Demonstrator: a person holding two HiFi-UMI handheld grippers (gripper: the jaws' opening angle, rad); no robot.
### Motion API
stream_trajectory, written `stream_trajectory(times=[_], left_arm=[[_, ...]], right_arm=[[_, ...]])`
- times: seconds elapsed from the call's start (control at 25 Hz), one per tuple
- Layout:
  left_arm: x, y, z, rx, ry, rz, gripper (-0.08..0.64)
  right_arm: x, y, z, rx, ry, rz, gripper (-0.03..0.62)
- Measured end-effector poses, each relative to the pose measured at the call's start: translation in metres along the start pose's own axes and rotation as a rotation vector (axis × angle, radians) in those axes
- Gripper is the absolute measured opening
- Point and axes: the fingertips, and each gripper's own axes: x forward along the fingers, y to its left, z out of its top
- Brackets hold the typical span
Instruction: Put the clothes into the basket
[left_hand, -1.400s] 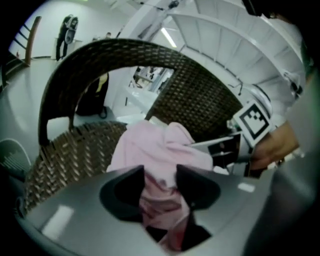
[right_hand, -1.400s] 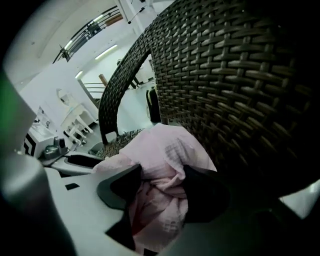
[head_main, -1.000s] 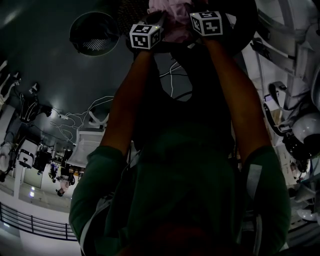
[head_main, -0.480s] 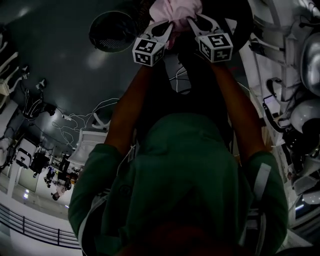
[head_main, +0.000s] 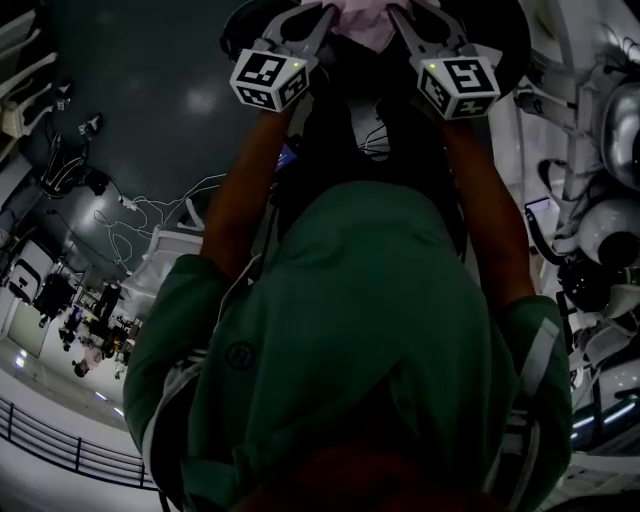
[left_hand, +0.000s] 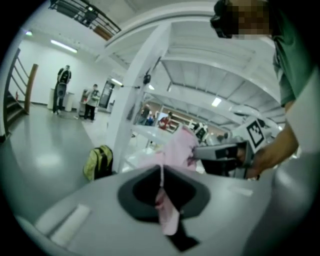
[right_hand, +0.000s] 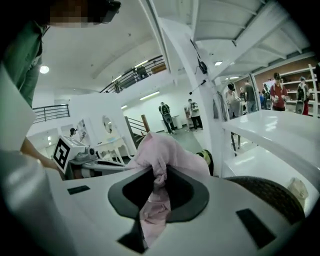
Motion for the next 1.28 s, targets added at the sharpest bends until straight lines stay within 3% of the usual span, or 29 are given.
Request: stream_trajectory(times=[0.28, 0.56, 0.92, 1.28], left_arm=[[-0.069, 0.043, 0.066, 0.031, -0.089, 0.044, 0.012], [-0.135, 0.070, 0.086, 0.055, -0.128, 0.103, 0.012], [-0.200, 0.112, 0.086, 0.071, -0.142, 0.188, 0.012], [-0.237, 0.145, 0.052, 0.020, -0.100, 0.255, 0.012]], right_arm=[[0.035, 0.067, 0.064, -0.054, -0.052, 0.074, 0.063], [0.055, 0.129, 0.087, -0.107, -0.061, 0.142, 0.064], [0.098, 0.198, 0.094, -0.147, -0.030, 0.239, 0.063], [0.135, 0.240, 0.061, -0.142, 0.051, 0.298, 0.064]])
